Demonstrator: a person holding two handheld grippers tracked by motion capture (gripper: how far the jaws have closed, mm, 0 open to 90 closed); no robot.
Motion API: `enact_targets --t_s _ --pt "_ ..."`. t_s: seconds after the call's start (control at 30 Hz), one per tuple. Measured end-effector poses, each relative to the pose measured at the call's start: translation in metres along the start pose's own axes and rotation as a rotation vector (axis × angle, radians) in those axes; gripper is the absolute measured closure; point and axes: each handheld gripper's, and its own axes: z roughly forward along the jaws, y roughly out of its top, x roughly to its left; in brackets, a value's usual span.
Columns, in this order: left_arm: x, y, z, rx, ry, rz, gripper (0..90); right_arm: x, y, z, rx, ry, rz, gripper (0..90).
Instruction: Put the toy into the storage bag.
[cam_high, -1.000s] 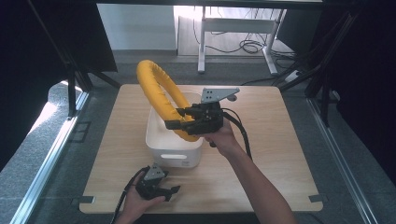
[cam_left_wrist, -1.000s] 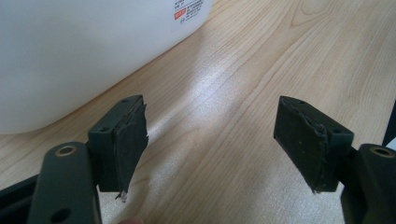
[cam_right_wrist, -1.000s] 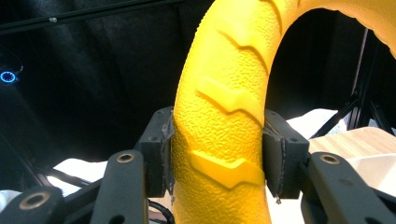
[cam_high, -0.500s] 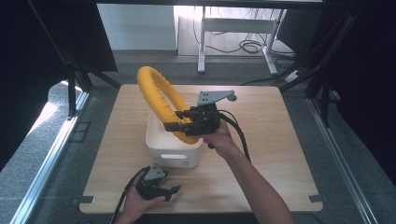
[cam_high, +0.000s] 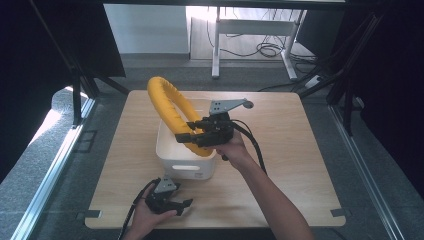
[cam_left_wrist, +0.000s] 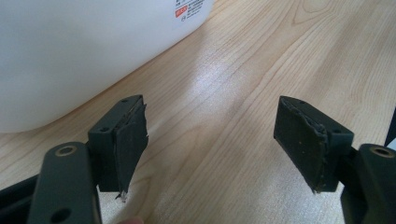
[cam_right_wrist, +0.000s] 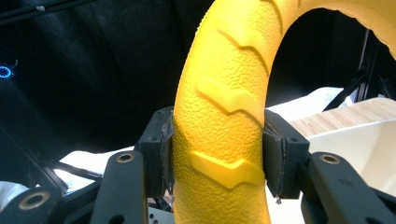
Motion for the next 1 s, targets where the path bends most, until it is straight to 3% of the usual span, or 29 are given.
enact_targets --t_s 0.63,1.0 --pt "0.0 0.0 0.001 0.004 -0.001 0.003 25.8 -0.008 -0.018 0.005 0.042 0.013 0.026 50.5" --pt "-0.001 0.0 0.001 0.011 0.0 0.012 25.8 -0.014 -0.024 0.001 0.028 0.025 0.048 50.1"
